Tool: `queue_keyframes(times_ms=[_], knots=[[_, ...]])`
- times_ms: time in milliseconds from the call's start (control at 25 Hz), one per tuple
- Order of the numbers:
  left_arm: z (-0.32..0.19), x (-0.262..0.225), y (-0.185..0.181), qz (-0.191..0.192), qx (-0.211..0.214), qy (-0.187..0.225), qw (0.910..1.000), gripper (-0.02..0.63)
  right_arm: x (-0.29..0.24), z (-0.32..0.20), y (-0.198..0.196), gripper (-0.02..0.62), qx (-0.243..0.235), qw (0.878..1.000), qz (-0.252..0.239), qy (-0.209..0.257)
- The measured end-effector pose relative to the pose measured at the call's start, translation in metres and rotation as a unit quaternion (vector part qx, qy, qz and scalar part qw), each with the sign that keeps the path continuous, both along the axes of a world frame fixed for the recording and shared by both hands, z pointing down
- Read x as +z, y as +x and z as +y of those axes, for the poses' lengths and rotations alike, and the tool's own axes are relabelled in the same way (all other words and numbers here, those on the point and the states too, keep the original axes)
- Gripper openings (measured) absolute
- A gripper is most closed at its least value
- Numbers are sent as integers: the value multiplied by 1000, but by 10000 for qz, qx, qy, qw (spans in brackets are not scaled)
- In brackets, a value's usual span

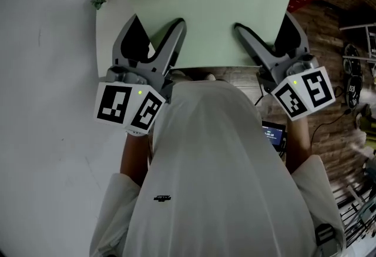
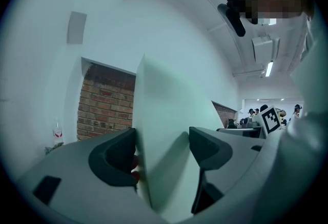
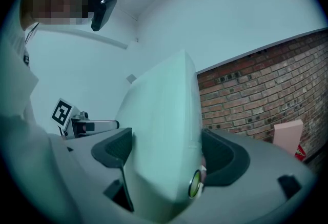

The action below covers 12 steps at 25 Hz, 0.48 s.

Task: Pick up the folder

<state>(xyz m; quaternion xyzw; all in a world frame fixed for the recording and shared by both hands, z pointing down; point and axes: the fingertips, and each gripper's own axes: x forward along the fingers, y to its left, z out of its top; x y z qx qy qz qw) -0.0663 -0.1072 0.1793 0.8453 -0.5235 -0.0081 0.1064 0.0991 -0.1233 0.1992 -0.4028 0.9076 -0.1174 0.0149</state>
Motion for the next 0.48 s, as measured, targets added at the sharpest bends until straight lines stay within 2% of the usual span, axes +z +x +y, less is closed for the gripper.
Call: queue_keyframes(times_ms=[480], knots=[[-6, 15, 4, 60, -6, -203, 9998, 324, 13, -5, 4, 430, -3, 9999, 100, -121]])
